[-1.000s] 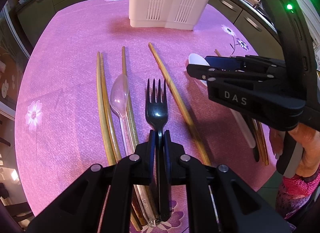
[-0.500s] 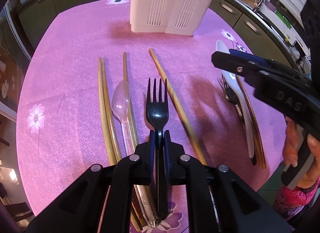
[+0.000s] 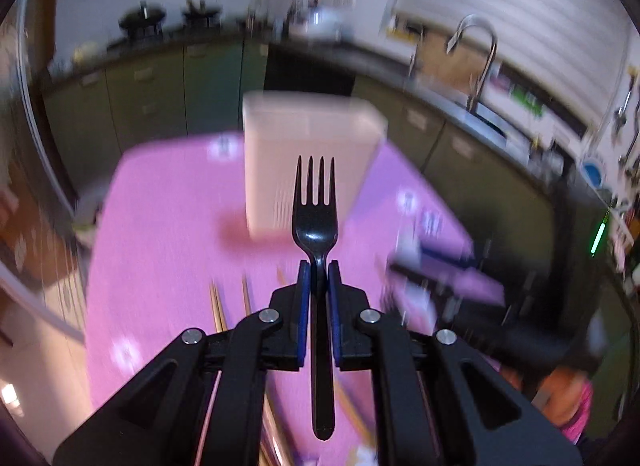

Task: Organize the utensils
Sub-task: 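Lift the black fork with the left tool and lower it into the caddy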

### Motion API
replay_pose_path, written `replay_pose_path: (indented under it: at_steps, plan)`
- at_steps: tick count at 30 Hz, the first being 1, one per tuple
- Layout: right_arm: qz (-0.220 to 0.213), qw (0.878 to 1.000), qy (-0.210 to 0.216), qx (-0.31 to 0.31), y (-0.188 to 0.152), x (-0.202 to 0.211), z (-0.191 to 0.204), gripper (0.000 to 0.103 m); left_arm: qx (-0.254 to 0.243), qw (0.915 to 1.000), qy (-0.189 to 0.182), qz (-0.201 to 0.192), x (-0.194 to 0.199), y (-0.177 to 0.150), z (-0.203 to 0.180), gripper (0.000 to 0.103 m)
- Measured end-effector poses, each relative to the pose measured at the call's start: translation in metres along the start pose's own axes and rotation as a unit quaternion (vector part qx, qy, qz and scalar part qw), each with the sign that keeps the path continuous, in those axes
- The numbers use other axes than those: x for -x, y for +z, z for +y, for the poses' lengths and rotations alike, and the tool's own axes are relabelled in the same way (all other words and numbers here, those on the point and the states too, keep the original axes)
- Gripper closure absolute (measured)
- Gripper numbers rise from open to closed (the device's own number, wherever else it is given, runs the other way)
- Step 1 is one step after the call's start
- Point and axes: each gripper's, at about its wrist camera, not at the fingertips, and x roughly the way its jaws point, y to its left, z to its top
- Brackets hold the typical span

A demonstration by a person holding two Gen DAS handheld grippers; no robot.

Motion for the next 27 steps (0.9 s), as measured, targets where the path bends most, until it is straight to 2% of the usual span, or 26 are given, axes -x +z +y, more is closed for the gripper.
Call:
replay_pose_path:
  at_steps: [5, 9, 12, 17, 24, 27]
  plan:
    - [-0.011, 1.000, 0.004, -0.008, 0.004, 0.005, -0.004, 0.066, -0.010, 0.9942, 0.003, -0.107, 0.022, 0.056, -0.008, 0.094]
    - [-0.021, 1.000, 0.008, -0.011, 0.008, 0.009, -0.007, 0.066, -0.021, 0.9805, 0.013, -0.195, 0.017, 0.092, -0.013, 0.094]
    - [-0.030, 0.999, 0.009, -0.013, 0.012, 0.013, -0.008, 0.066, -0.021, 0.9728, 0.024, -0.230, -0.002, 0.107, -0.014, 0.094]
    - [-0.042, 0.999, 0.011, -0.018, 0.020, 0.018, -0.014, 0.066, -0.021, 0.9647, 0.061, -0.255, -0.042, 0.119, -0.005, 0.094]
    - [-0.052, 0.998, 0.006, -0.023, 0.030, 0.020, -0.021, 0.066, -0.036, 0.9651, 0.088, -0.244, -0.082, 0.111, 0.004, 0.094]
    - [-0.056, 0.998, 0.003, -0.022, 0.035, 0.019, -0.022, 0.066, -0.041, 0.9681, 0.092, -0.230, -0.096, 0.105, 0.008, 0.094]
